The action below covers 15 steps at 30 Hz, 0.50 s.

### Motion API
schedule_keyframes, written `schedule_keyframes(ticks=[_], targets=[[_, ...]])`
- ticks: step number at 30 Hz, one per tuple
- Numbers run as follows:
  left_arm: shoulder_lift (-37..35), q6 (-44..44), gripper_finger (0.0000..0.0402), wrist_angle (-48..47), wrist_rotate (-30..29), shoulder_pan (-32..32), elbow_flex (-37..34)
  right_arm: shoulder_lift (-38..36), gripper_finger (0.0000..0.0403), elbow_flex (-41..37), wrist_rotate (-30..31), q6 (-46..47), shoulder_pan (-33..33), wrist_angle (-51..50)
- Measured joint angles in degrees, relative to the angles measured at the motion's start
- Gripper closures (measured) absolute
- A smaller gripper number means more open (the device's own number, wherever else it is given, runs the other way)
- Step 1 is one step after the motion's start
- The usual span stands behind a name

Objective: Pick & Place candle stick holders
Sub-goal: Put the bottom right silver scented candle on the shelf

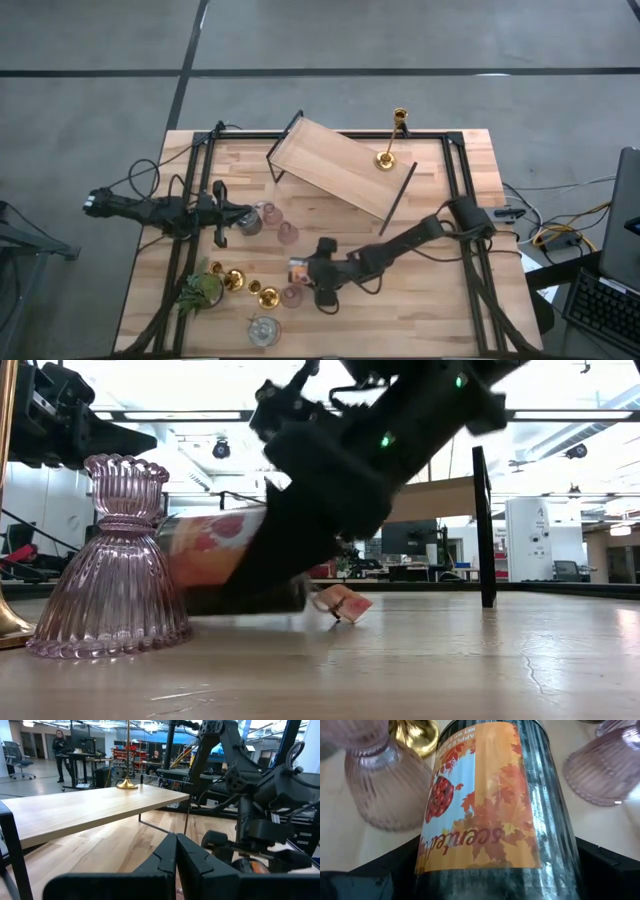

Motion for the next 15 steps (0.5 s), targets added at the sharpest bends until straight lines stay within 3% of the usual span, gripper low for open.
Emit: schedule_keyframes(ticks=[6,15], targets=[[0.00,0.00,0.0390,0.02,0.02,-0.02,0.00,-3.18,0.0064,4.43,-1.72,-3.56,0.00,-13.46],[0.46,0.00,0.0390,-0.04,0.00,0.00,0.00,-4.61,0.0064,16.28,-0.90,-13.09,-0.19,-42.13]])
